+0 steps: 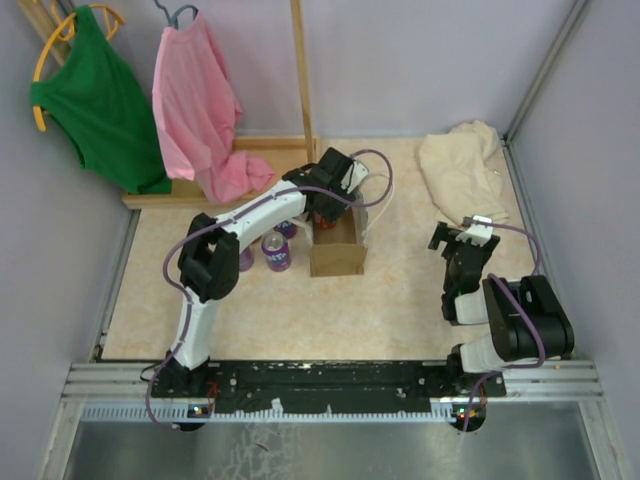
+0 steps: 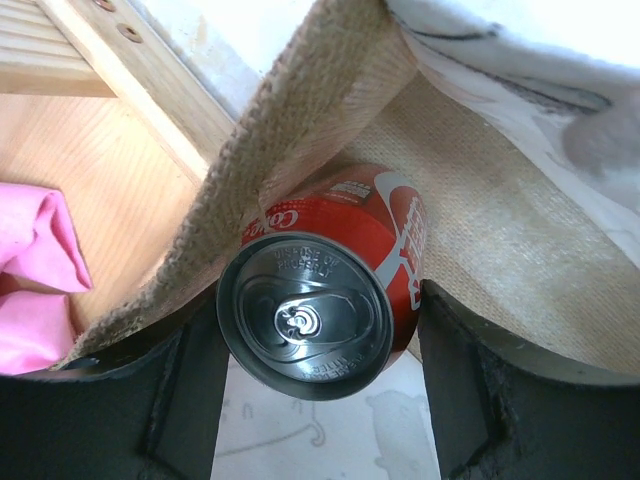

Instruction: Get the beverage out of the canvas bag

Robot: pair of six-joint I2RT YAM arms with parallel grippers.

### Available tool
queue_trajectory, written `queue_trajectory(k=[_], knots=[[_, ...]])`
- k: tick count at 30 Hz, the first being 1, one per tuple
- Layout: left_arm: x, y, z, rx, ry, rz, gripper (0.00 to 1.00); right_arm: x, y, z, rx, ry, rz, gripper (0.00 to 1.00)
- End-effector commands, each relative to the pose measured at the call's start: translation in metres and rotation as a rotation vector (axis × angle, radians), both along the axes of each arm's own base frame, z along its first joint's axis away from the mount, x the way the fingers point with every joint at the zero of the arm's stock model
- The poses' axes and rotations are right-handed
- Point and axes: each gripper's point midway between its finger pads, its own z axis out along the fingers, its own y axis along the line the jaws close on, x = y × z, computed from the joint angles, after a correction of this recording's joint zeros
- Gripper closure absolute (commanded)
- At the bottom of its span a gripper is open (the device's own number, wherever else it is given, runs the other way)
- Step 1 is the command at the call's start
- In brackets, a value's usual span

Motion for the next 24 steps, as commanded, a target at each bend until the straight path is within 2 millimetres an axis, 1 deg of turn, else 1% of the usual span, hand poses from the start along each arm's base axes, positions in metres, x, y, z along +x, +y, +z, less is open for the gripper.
queue_trajectory(k=[1,4,9,16,20,24], knots=[[-0.005,-0.01,0.061,-0.126,-0.067,-0.051,1.0,0.005,-0.001,0.014,-0.009,-0.049,-0.011,0.01],[-0.007,-0.012,0.088,-0.177,-0.111,-0.062,1.0,0.005,0.0,0.014,-0.008,-0.049,-0.011,0.01],[-0.008,-0.011,0.127,-0.232,-0.188,-0.07,1.0,0.005,0.0,0.014,-0.008,-0.049,-0.01,0.01],[-0.011,-0.008,0.166,-0.258,-0.238,-0.093,1.0,0.005,0.0,0.014,-0.008,-0.05,-0.011,0.01],[-0.011,0.0,0.194,-0.239,-0.293,-0.086,1.0,0.005,0.0,0.014,-0.008,-0.049,-0.009,0.01],[-0.011,0.012,0.229,-0.254,-0.385,-0.061,1.0,0.005,0.0,0.014,-0.009,-0.049,-0.01,0.01]])
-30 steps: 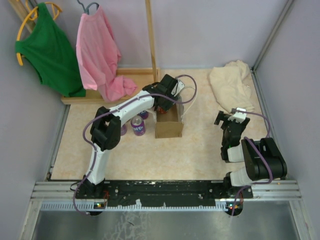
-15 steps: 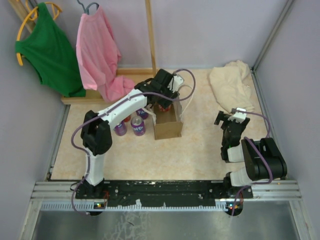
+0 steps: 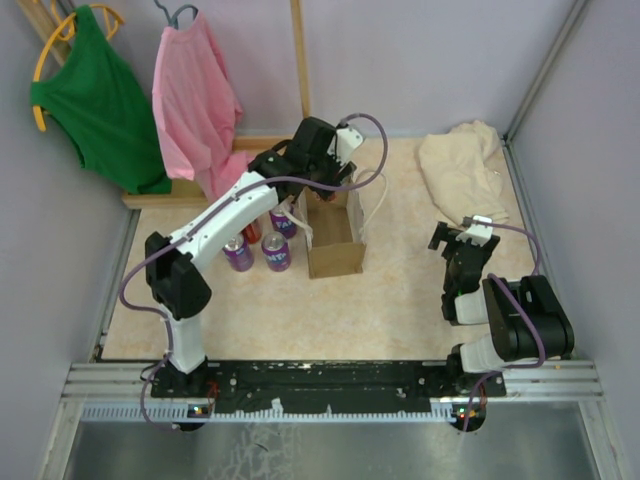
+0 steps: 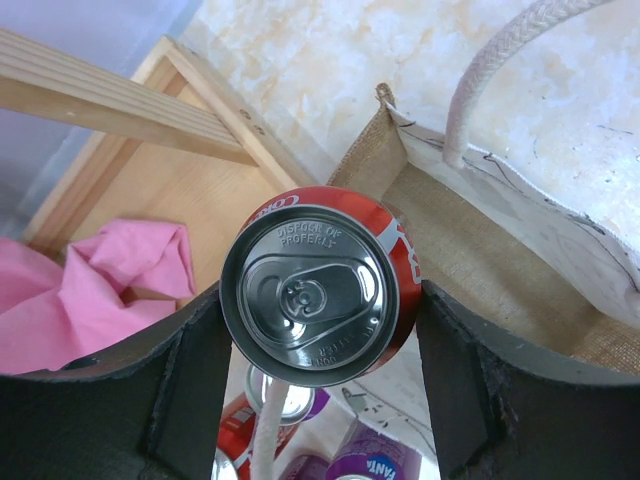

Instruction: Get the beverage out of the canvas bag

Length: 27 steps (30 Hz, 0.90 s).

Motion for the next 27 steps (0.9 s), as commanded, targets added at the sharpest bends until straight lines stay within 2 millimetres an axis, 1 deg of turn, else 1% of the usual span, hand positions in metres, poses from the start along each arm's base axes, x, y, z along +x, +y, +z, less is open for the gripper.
queue_trajectory(k=[1,8,11,14,17,20,21,24,27], knots=[[0.002,0.014,0.102,-0.103,-0.235,0.034,1.0,0.005,-0.001,0.014,-0.008,-0.049,-0.012,0.01],[0.001,0.044,0.147,-0.099,-0.363,0.126,1.0,0.005,0.0,0.014,-0.008,-0.05,-0.01,0.01],[-0.002,0.053,0.16,-0.108,-0.393,0.151,1.0,0.005,0.0,0.013,-0.008,-0.048,-0.011,0.01],[-0.004,0.068,0.171,-0.101,-0.417,0.187,1.0,0.005,0.0,0.014,-0.008,-0.05,-0.011,0.01],[-0.006,0.088,0.173,-0.09,-0.408,0.233,1.0,0.005,0.0,0.013,-0.009,-0.048,-0.01,0.01],[-0.011,0.114,0.163,-0.087,-0.372,0.274,1.0,0.005,-0.001,0.014,-0.009,-0.049,-0.011,0.01],[-0.014,0.126,0.16,-0.089,-0.362,0.294,1.0,0.005,0.0,0.014,-0.008,-0.05,-0.01,0.01],[-0.027,0.165,0.155,-0.12,-0.348,0.366,1.0,0.005,0.0,0.014,-0.008,-0.05,-0.01,0.01],[-0.048,0.194,0.151,-0.15,-0.347,0.422,1.0,0.005,0.0,0.014,-0.009,-0.05,-0.011,0.01]])
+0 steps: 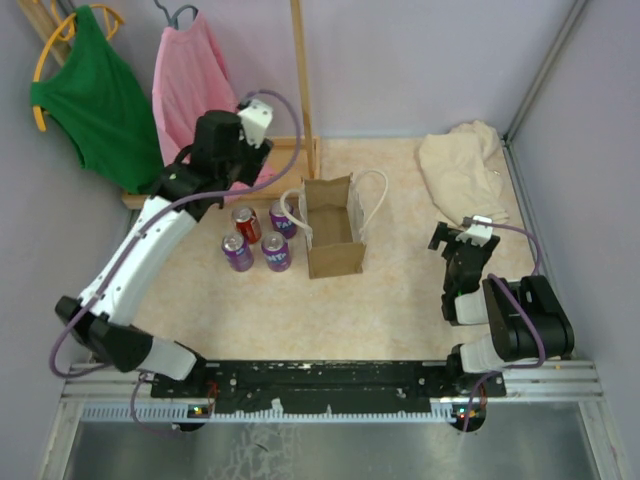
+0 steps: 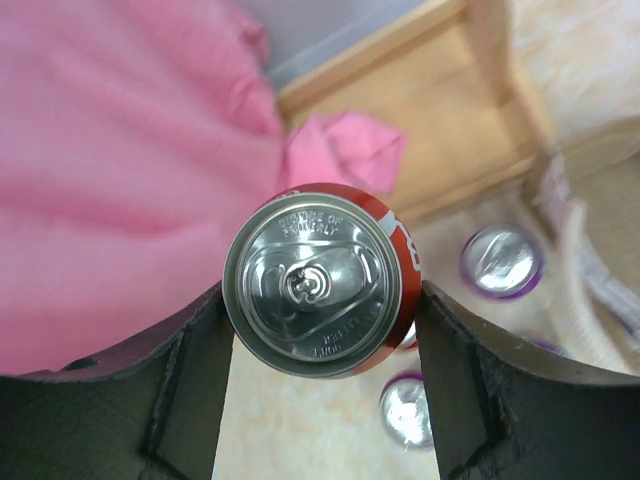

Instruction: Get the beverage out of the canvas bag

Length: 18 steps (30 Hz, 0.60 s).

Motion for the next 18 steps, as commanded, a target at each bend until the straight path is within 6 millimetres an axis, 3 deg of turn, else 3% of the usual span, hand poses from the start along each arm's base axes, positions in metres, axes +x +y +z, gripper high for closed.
queue_trajectory(k=[1,11,18], knots=[[-0.037,0.047,0.039,-0.132,-0.121,0.099,1.0,0.005,-0.001,0.014,-0.008,-0.049,-0.011,0.01],[-0.111,0.056,-0.046,-0.327,0.075,0.107,1.0,0.005,0.0,0.014,-0.008,-0.05,-0.01,0.01],[-0.152,0.042,-0.112,-0.441,0.237,0.047,1.0,0.005,0.0,0.014,-0.008,-0.05,-0.01,0.01]])
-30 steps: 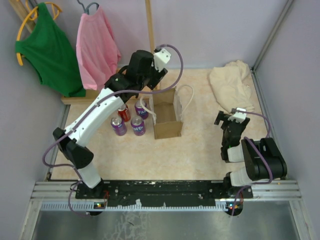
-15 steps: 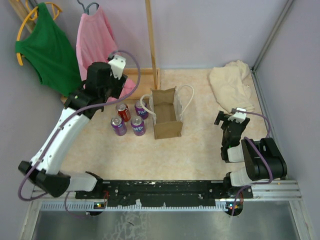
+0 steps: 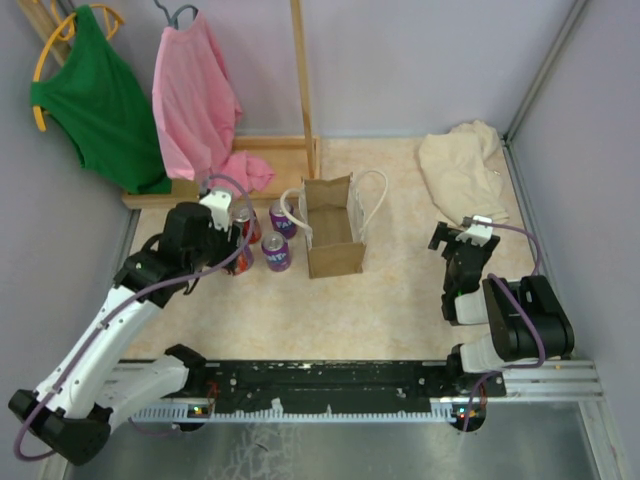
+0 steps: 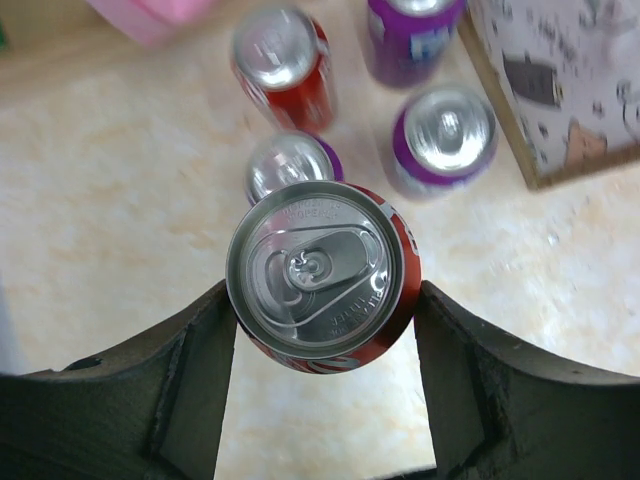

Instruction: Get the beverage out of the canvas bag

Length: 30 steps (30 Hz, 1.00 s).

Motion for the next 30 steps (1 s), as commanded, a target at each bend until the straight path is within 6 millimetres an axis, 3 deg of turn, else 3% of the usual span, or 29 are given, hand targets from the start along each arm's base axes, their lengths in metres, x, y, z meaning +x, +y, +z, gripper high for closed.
queue_trajectory(k=[1,4,14,20,30], knots=[[-0.013,-0.025,-0.004,-0.194,-0.001,-0.045,1.0,0.005,0.0,0.014,-0.008,-0.049,-0.011,0.01],[-0.015,-0.028,-0.015,-0.219,0.0,-0.05,1.0,0.005,0.0,0.014,-0.008,-0.05,-0.01,0.01],[0.006,-0.039,-0.053,-0.263,-0.045,-0.02,1.0,0.005,-0.001,0.014,-0.009,-0.049,-0.011,0.01],[0.012,-0.044,-0.078,-0.213,-0.053,0.005,1.0,0.005,0.0,0.014,-0.009,-0.049,-0.01,0.01],[0.009,-0.048,-0.092,-0.15,-0.059,0.025,1.0,0.005,-0.001,0.014,-0.009,-0.049,-0.011,0.01]])
